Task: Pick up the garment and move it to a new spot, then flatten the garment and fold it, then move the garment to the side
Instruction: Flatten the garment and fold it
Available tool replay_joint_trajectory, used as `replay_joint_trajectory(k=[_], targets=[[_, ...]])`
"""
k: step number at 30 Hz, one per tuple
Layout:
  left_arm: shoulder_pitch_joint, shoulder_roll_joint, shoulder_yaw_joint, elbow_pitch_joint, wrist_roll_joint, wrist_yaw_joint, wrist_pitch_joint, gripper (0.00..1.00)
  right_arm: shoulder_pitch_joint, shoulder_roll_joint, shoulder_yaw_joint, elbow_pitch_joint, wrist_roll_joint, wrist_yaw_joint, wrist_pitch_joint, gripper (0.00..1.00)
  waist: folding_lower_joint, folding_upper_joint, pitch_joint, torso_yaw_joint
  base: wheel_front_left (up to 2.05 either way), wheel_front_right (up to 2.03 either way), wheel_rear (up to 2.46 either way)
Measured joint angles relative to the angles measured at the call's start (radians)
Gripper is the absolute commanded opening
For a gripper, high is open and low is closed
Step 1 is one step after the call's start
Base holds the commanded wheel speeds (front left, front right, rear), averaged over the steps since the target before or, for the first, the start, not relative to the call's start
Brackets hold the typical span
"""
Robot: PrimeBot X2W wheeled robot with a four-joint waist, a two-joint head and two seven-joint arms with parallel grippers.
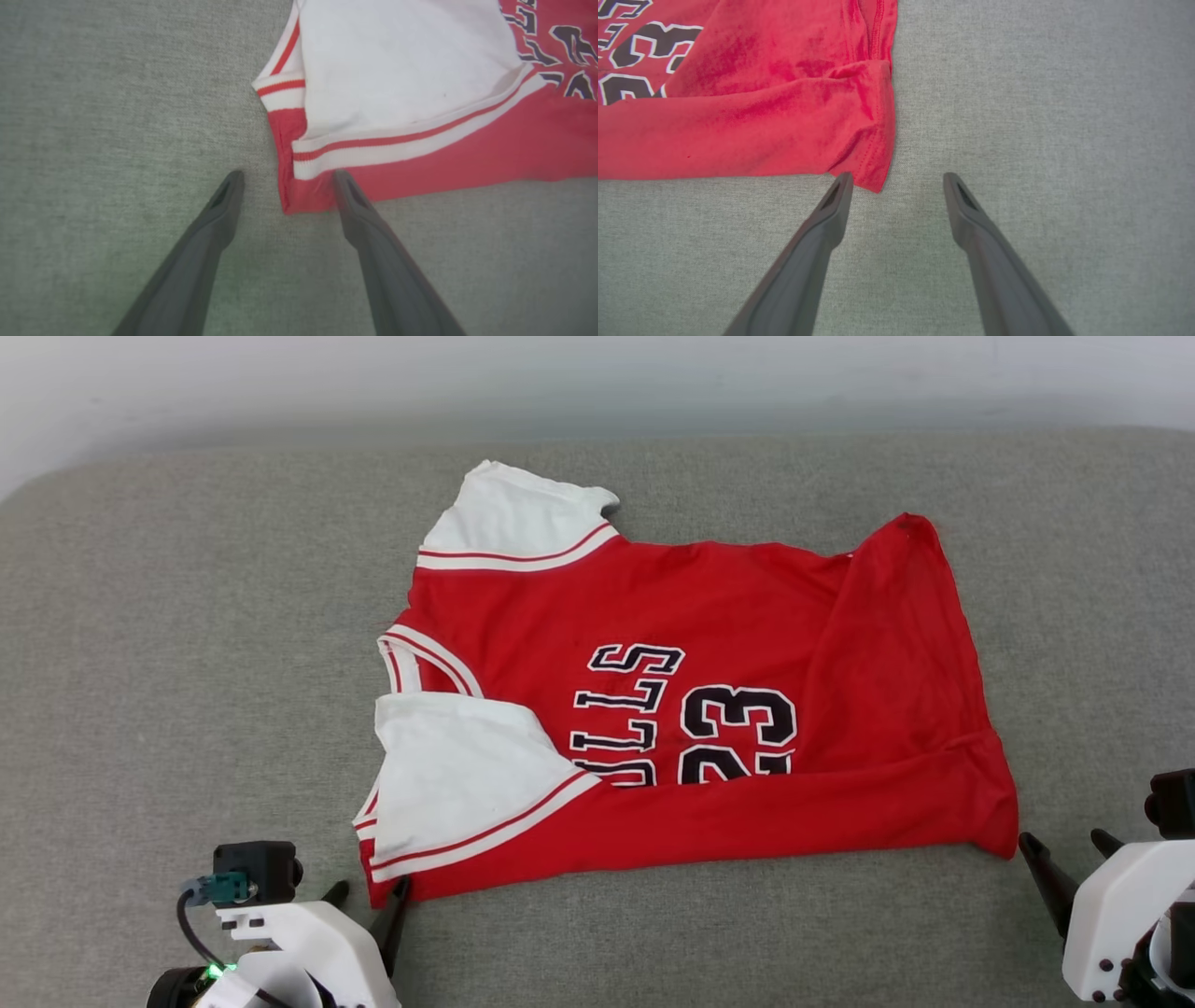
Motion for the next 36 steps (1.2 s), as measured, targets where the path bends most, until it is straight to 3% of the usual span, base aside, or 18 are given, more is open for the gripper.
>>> replay_joint_trajectory(k=[7,8,10,18,31,36], targets=[[-0.035,-0.009,-0.011,0.077,0.001,-0.023,-0.002,1.0,-0.004,0.001,0.005,-0.009,0.002,0.0,-0.013,1.0,0.0,0.0,0.036,-0.016,0.0,0.0,0.0],[-0.041,-0.009,-0.015,0.087,-0.004,-0.03,0.01,0.89,-0.005,0.0,0.007,-0.009,0.002,0.0,-0.015,1.0,0.0,0.0,0.039,-0.017,0.0,0.0,0.0],[-0.053,-0.008,-0.022,0.103,-0.009,-0.048,0.021,0.0,-0.005,-0.002,0.009,-0.009,0.002,0.0,-0.021,1.0,0.0,0.0001,0.043,-0.017,0.0,0.0,0.0],[-0.064,-0.042,-0.025,0.117,-0.017,-0.094,-0.027,0.0,-0.03,0.014,0.001,0.003,-0.007,0.0,-0.02,1.0,0.0001,0.0,0.023,0.004,0.0,0.0,0.0],[-0.081,-0.006,-0.039,-0.069,0.044,-0.084,-0.051,0.0,-0.105,0.043,-0.017,0.199,-0.114,0.0,0.015,1.0,0.0001,0.0,0.029,0.078,0.0,0.0,0.0],[-0.081,-0.002,-0.046,-0.078,0.045,-0.079,-0.043,0.0,-0.124,0.049,-0.021,0.258,-0.134,0.0,0.005,1.0,0.0001,0.0,0.049,0.09,0.0,0.0,0.0]])
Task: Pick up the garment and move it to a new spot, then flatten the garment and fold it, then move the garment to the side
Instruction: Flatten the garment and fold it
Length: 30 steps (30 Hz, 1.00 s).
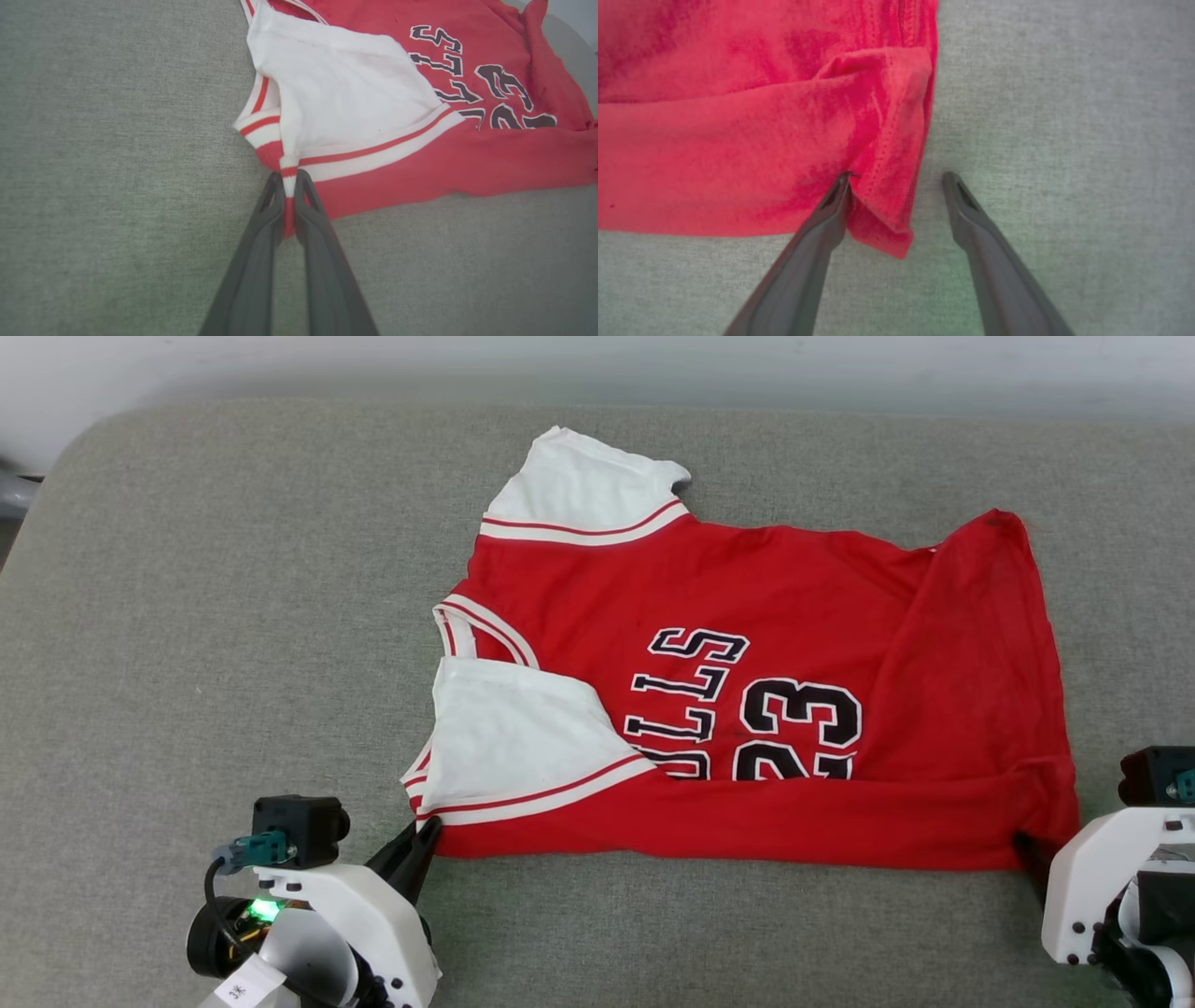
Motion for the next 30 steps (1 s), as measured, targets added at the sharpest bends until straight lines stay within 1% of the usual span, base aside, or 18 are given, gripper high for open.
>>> replay_joint_trajectory(k=[1,2,3,9,14,20,23,26,30], targets=[[0.0,0.0,0.0,0.0,0.0,0.001,0.001,0.0,-0.006,0.001,-0.001,0.012,0.0,0.0,-0.002,0.73,0.0,0.0,0.003,0.002,0.0,0.0,0.0],[0.0,-0.001,0.0,0.002,-0.002,0.001,0.002,0.0,-0.009,0.002,0.0,0.022,0.0,0.0,-0.006,0.38,0.0001,0.0,0.006,0.003,0.0,0.0,0.0],[0.0,-0.001,-0.001,0.004,-0.003,0.001,0.004,0.0,-0.012,0.002,0.002,0.03,0.001,0.0,-0.009,0.0,0.0,0.0,0.007,0.004,0.0,0.0,0.0],[0.005,0.002,-0.004,0.027,-0.013,-0.002,0.013,0.0,-0.03,0.0,0.008,0.062,0.012,0.001,-0.035,0.0,0.0001,0.0,-0.006,-0.004,0.0,0.0,0.0],[0.035,0.012,-0.006,0.044,-0.028,0.0,0.03,0.0,-0.023,-0.011,0.007,0.049,0.034,0.001,-0.039,0.0,0.0001,0.0,-0.043,-0.016,0.0,0.0,0.0],[0.104,0.034,-0.011,0.03,-0.054,0.015,0.05,0.0,0.047,-0.029,0.004,-0.016,0.079,0.001,0.009,0.0,0.0001,0.0,-0.099,-0.028,0.0,0.0,0.0],[0.143,0.035,-0.015,-0.001,-0.075,0.017,0.058,0.0,0.097,-0.038,-0.013,-0.057,0.095,0.001,0.046,0.0,0.0,0.0,-0.124,-0.03,0.0,0.0,0.0],[0.18,0.048,-0.034,-0.026,-0.075,0.03,0.079,0.0,0.153,-0.044,-0.034,-0.089,0.111,0.001,0.089,0.0,0.0,0.0,-0.14,-0.028,0.0,0.0,0.0],[0.21,0.036,-0.044,-0.047,-0.095,0.031,0.083,0.0,0.197,-0.045,-0.059,-0.113,0.126,0.001,0.113,0.0,-0.0001,0.0001,-0.151,-0.026,0.0,0.0,0.0]])
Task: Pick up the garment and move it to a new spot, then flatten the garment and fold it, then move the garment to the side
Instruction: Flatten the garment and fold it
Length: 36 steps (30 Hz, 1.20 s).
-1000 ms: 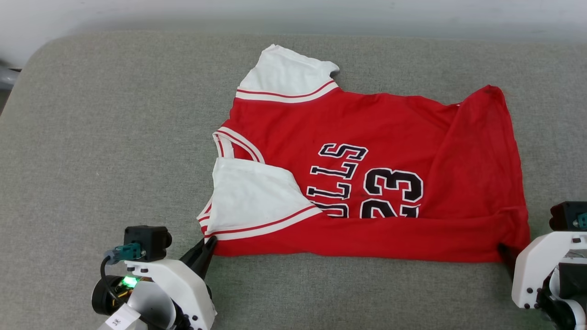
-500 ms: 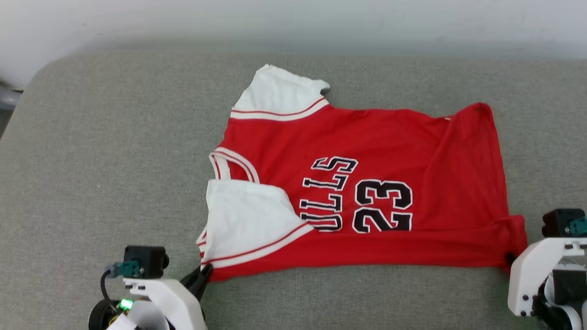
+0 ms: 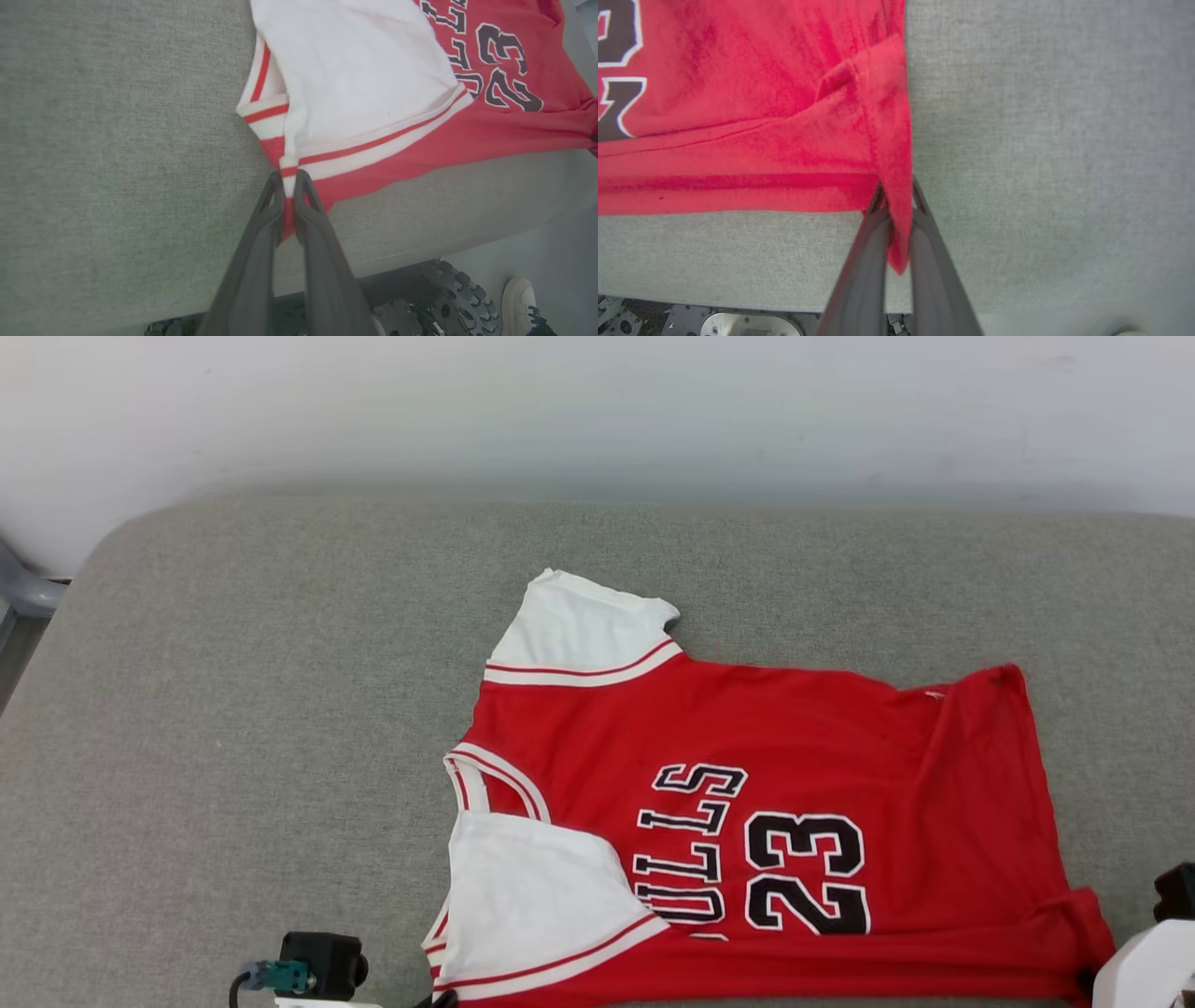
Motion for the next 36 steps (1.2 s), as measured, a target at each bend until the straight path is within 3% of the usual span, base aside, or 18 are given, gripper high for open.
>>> replay_joint_trajectory(k=[4,5,6,7,8,15,23,26,36], targets=[[0.009,-0.005,-0.011,0.014,0.0,0.001,0.001,0.0,0.019,0.002,-0.003,0.009,0.005,0.0,0.001,0.0,0.0,-0.0001,-0.006,-0.002,0.0,0.0,0.0],[0.009,-0.007,-0.012,0.019,0.0,0.001,0.001,0.25,0.021,0.003,-0.003,0.015,0.005,0.0,-0.005,0.12,0.0,0.0,-0.008,-0.003,0.0,0.0,0.0],[0.008,-0.007,-0.016,0.025,0.005,0.0,0.001,0.67,0.021,0.003,-0.002,0.02,0.002,0.0,-0.01,0.91,0.0,0.0,-0.009,-0.004,0.0,0.0,0.0],[0.007,-0.007,-0.017,0.03,0.013,0.0,-0.001,0.67,0.021,0.004,-0.001,0.022,-0.002,0.0,-0.022,0.91,0.0,0.0,-0.01,-0.005,0.0,0.0,0.0],[0.003,-0.007,-0.017,0.036,0.017,0.0,-0.01,1.0,0.02,0.005,-0.002,0.025,-0.002,0.0,-0.032,1.0,0.0,0.0,-0.012,-0.006,0.0,0.0,0.0],[-0.055,-0.026,0.02,0.036,0.074,-0.029,-0.145,1.0,-0.019,-0.014,0.001,-0.009,-0.05,-0.001,-0.16,1.0,0.0,0.0,-0.025,-0.017,0.0,0.0,0.0],[-0.093,-0.051,0.039,0.035,0.171,-0.063,-0.351,1.0,-0.063,0.007,-0.003,-0.092,-0.095,-0.001,-0.384,1.0,0.0001,0.0,-0.038,-0.036,0.0,0.0,0.0],[-0.099,-0.075,0.05,0.037,0.184,-0.064,-0.416,1.0,-0.063,0.044,-0.002,-0.097,-0.079,-0.001,-0.459,1.0,0.0,0.0,-0.037,-0.041,0.0,0.0,0.0],[-0.253,-0.074,0.055,0.087,0.223,-0.125,-0.411,1.0,-0.095,0.06,0.053,-0.095,-0.05,-0.001,-0.597,1.0,0.0001,0.0,0.018,-0.083,0.0,0.0,0.0]])
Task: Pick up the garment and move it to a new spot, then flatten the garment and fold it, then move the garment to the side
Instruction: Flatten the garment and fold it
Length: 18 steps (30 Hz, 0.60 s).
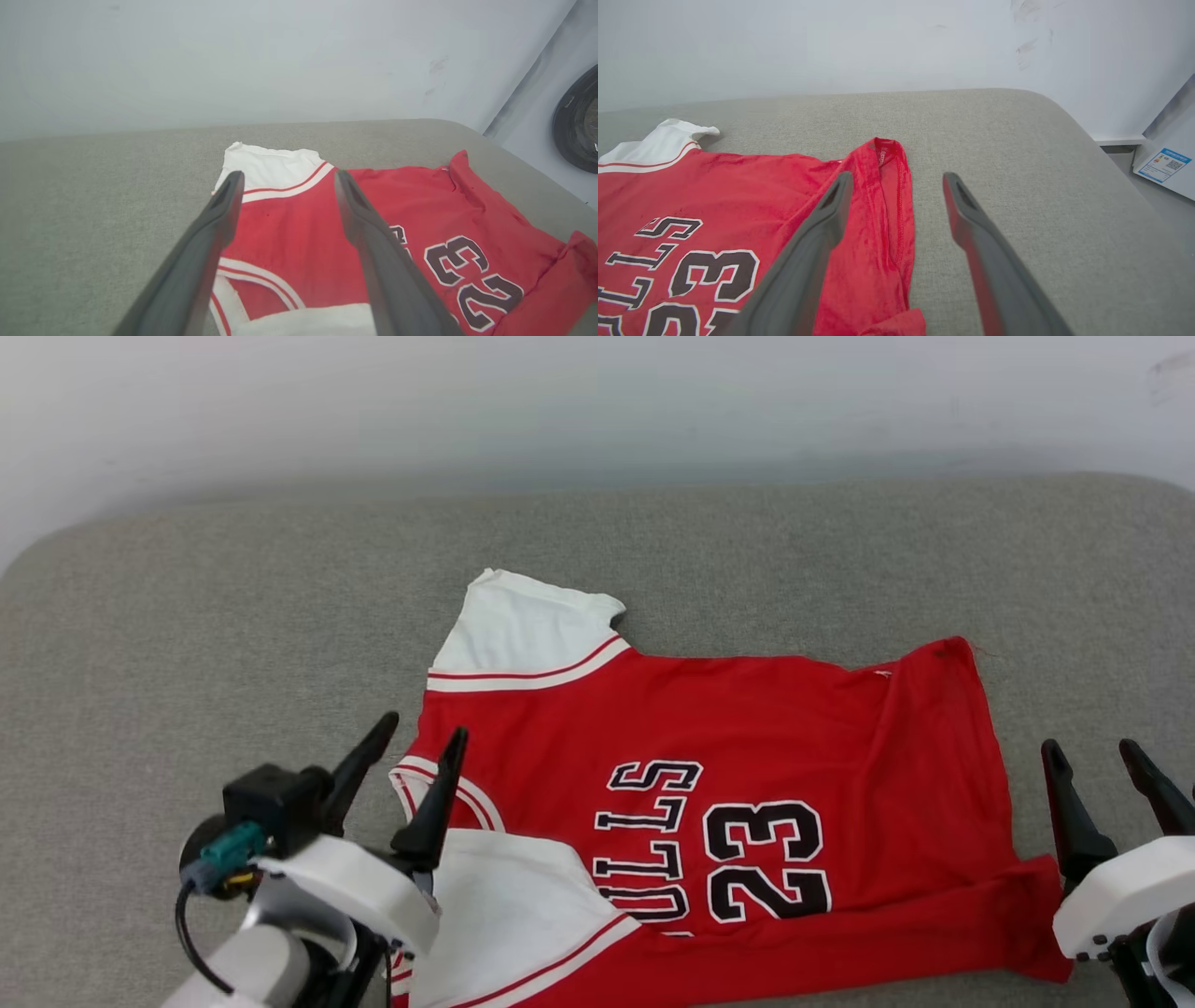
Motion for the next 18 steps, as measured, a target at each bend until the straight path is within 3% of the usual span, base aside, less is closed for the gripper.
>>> replay_joint_trajectory(k=[7,15,18], targets=[[-0.23,0.054,-0.001,0.042,-0.013,-0.074,0.186,1.0,-0.048,0.007,0.033,-0.019,0.021,0.0,-0.026,1.0,0.0001,0.0,0.087,-0.046,0.0,0.0,0.0],[-0.546,0.136,-0.004,0.15,-0.072,-0.165,0.526,1.0,-0.095,0.026,0.065,-0.04,0.042,0.0,-0.056,1.0,0.0002,0.0,0.218,-0.109,0.0,0.0,0.0],[-0.646,0.162,-0.002,0.207,-0.103,-0.176,0.662,1.0,-0.119,0.032,0.085,-0.035,0.044,0.0,-0.067,1.0,0.0003,0.0,0.268,-0.134,0.0,0.0,0.0]])
